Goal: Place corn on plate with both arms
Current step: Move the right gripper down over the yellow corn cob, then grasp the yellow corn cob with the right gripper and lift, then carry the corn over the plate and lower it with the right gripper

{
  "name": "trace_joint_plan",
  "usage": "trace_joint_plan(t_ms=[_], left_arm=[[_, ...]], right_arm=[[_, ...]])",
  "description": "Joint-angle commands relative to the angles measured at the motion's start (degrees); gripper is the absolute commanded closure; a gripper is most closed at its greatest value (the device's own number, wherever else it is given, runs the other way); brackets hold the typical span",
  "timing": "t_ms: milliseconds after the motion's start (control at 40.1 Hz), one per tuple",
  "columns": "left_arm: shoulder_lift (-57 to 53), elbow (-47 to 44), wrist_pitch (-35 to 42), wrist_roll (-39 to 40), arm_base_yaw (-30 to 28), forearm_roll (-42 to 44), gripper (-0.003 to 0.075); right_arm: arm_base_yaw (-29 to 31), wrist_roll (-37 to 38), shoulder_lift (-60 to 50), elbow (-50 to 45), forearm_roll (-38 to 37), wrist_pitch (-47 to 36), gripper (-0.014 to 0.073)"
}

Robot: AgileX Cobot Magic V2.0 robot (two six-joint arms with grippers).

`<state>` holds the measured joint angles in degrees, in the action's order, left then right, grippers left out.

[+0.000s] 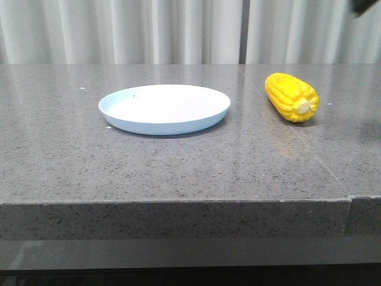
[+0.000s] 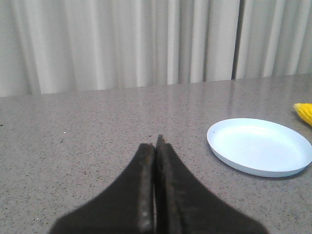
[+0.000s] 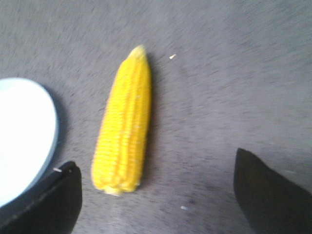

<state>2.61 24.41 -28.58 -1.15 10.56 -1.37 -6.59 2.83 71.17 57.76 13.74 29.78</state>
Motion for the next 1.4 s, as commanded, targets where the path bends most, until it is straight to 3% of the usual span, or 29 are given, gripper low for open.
trace_joint_plan(t_ms=[0,250,474,574,749,849,1048,1373], left_arm=[[0.8,1.3,4.7,0.7,0.0,-0.3,0.0741],[0.8,1.3,4.7,0.7,0.0,-0.3,0.0741],[0.8,1.3,4.7,0.7,0.0,-0.3,0.0741],[0.8,1.3,4.7,0.7,0.0,-0.3,0.0741],[0.8,1.3,4.7,0.7,0.0,-0.3,0.0741],[0.8,1.3,4.7,0.7,0.0,-0.3,0.0741],[0.8,1.3,4.7,0.7,0.0,-0.3,0.0741],[0.8,1.3,4.7,0.7,0.0,-0.3,0.0741]], right_arm=[[-2.2,-0.4,5.8,7.3,2.4,1.3,-0.006],[-3.4,-0.4,21.2,18.7,4.4,5.5,-0.006],[-3.4,-0.4,26.3,21.1,6.6,5.6,-0.0036],[-3.4,-0.4,26.9,21.1,8.7,5.5,0.009],[-3.4,-0.4,27.1,21.1,10.3,5.6,0.0396],[-3.4,-0.4,27.1,21.4,10.3,5.8,0.0494],[-4.9,-0.4,24.3,22.8,11.8,5.8,0.05],[-15.8,-0.4,24.2,26.0,15.4,1.9,0.05]])
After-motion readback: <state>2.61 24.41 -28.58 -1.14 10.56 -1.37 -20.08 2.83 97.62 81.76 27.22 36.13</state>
